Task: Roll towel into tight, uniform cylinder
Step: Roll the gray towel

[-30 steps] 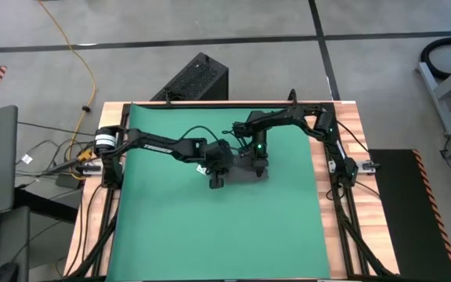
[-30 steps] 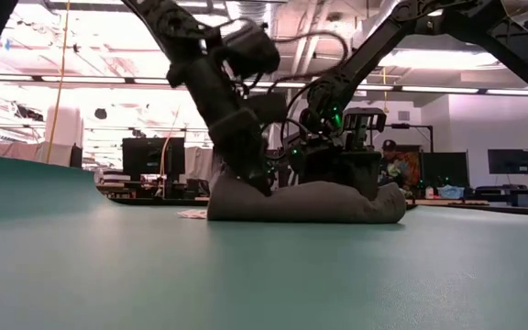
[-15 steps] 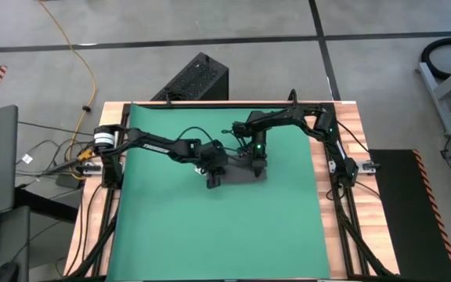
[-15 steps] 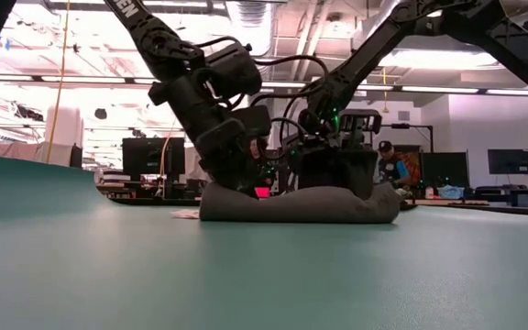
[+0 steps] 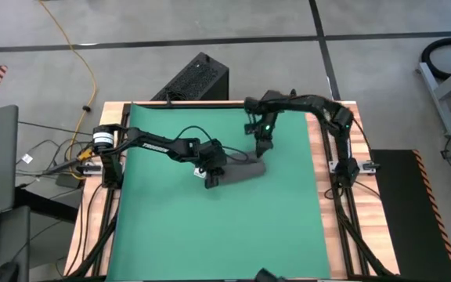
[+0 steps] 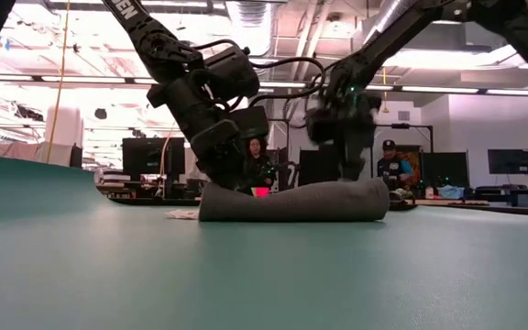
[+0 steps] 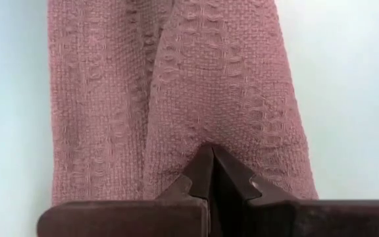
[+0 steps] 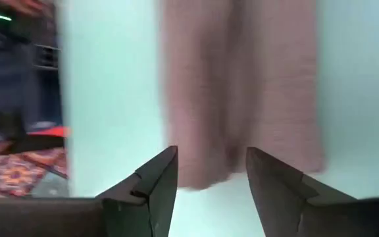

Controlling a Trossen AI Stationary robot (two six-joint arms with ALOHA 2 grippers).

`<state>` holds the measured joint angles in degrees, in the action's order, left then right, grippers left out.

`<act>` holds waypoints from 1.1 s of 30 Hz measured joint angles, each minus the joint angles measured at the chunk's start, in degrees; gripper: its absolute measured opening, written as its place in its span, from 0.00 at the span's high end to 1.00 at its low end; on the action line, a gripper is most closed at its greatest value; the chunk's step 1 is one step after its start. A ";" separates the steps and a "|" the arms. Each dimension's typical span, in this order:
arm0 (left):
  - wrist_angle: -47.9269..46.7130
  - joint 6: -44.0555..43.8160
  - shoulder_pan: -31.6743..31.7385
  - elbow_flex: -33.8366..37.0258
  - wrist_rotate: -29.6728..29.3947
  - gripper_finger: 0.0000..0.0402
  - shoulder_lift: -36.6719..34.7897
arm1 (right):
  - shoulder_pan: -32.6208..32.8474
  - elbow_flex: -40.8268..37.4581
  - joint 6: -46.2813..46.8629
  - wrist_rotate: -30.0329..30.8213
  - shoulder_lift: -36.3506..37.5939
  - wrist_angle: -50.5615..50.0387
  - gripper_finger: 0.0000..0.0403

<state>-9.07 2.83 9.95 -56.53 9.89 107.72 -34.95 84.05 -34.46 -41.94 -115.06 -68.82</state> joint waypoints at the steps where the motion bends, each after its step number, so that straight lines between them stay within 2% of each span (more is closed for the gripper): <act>1: -0.16 -0.04 -0.02 0.00 0.11 1.00 0.00 | -1.07 0.00 -1.67 -2.64 1.30 -1.33 0.50; 5: -1.21 1.55 -0.02 0.00 2.50 1.00 -0.02 | -6.38 -0.06 -8.14 -21.80 8.78 -4.80 0.51; 6: -1.15 1.99 -0.02 0.02 2.82 1.00 -0.02 | -7.69 -0.05 -8.82 -24.69 11.22 -4.68 0.52; 8: -0.70 2.60 -0.02 0.07 3.37 1.00 -0.02 | -9.36 -0.02 -8.99 -24.90 16.39 -4.84 0.54; 11: 0.75 3.55 0.00 0.24 5.88 1.00 0.15 | -8.59 -0.04 -8.85 -13.06 24.79 -4.86 0.57; 14: 1.74 3.88 -0.08 0.28 11.18 1.00 0.28 | -3.04 -0.18 -7.28 5.68 32.60 -4.57 0.61; 16: 1.58 4.63 -0.10 0.33 14.28 1.00 0.33 | 1.72 -1.56 -6.37 14.82 37.20 -4.00 0.62; 17: 1.49 5.11 -0.15 0.33 14.98 1.00 0.33 | 3.88 -2.53 -5.15 17.31 39.10 -3.72 0.63; 22: 1.24 8.85 -0.26 0.33 15.34 1.00 0.31 | 11.33 -10.82 7.57 18.02 47.22 2.67 0.65; 27: 1.18 10.26 -0.21 0.30 15.17 1.00 0.31 | 19.52 -25.40 16.29 18.07 53.09 14.60 0.62; 29: 1.19 10.35 -0.19 0.28 15.21 1.00 0.31 | 23.62 -31.18 17.05 18.65 53.83 21.85 0.60; 33: 1.21 10.42 -0.17 0.28 15.23 1.00 0.30 | 30.88 -37.55 12.54 24.88 52.46 36.38 0.51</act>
<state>-7.86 13.25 9.78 -56.25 25.12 108.02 -4.07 46.50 -21.92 -17.06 -62.60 -32.44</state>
